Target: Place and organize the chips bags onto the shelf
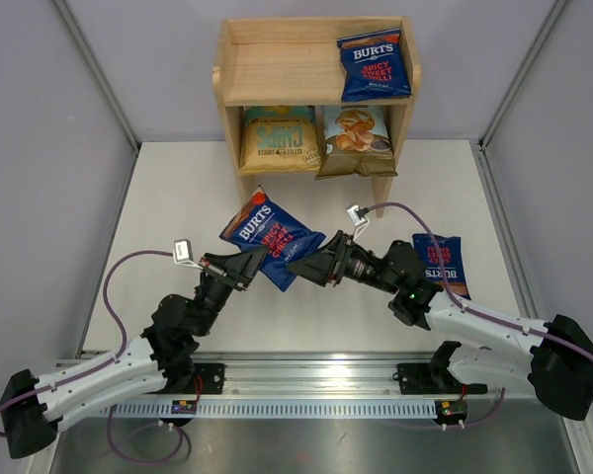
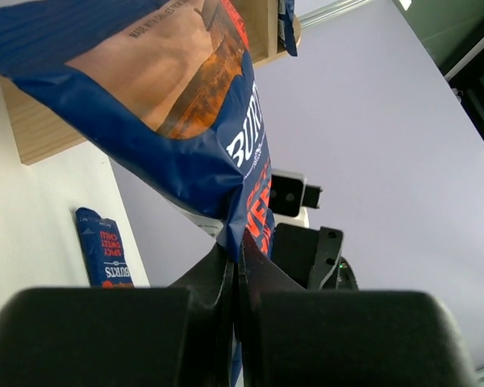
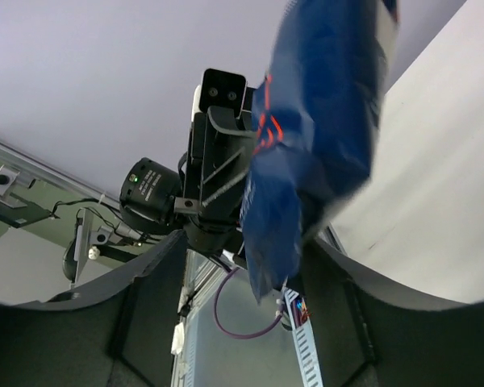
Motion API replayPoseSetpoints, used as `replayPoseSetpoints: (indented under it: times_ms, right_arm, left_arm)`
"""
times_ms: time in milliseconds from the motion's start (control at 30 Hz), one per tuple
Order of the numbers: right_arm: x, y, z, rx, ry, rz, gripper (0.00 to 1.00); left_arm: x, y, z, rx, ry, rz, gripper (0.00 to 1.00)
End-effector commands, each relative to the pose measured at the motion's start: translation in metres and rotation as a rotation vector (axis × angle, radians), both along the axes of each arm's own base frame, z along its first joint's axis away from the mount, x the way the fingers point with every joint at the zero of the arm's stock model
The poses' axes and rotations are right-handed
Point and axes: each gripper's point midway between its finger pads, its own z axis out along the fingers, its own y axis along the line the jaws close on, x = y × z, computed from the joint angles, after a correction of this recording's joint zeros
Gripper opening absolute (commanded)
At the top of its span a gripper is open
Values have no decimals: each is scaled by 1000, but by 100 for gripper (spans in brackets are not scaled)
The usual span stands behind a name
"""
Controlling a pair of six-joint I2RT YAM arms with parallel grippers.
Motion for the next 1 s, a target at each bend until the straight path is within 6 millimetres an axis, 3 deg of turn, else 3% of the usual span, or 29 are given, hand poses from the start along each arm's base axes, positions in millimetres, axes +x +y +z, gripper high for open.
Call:
replayPoseSetpoints:
  times_ms: [0, 100, 333, 533, 633, 767, 800, 833, 900, 933, 967]
  right_arm:
    - [5, 13, 51, 104, -120, -21, 63]
    - [3, 23, 52, 112, -126, 7, 52]
    - [26, 30, 42, 82, -55, -89, 51]
    - [30, 35, 44, 94, -56, -98, 51]
    - [28, 38, 49, 92, -75, -81, 45]
    - [27, 39, 52, 94, -92, -75, 22]
    - [28, 38, 52, 88, -95, -81, 15]
    - [27, 36, 55, 90, -107, -85, 11]
    - [28, 35, 55, 68, -120, -99, 7]
    - [27, 32, 59, 69, -136, -105, 7]
    - [28, 30, 61, 61, -156, -115, 6]
  left_arm:
    - [-2, 6, 22, -55, -35, 17, 0]
    - [-4, 9, 23, -56, -41, 19, 0]
    - [-13, 17, 32, -67, -74, 1, 0]
    - [-17, 15, 32, -72, -82, -20, 0]
    - [-20, 13, 36, -74, -96, -36, 0]
    - [-21, 12, 37, -58, -110, -42, 1]
    - [-21, 12, 38, -56, -110, -41, 4]
    - [-21, 13, 35, -43, -106, -37, 15]
    - [-19, 17, 31, -29, -100, -15, 29]
    - [-18, 22, 28, -24, -91, 4, 47]
    - [-17, 24, 25, -10, -87, 19, 52]
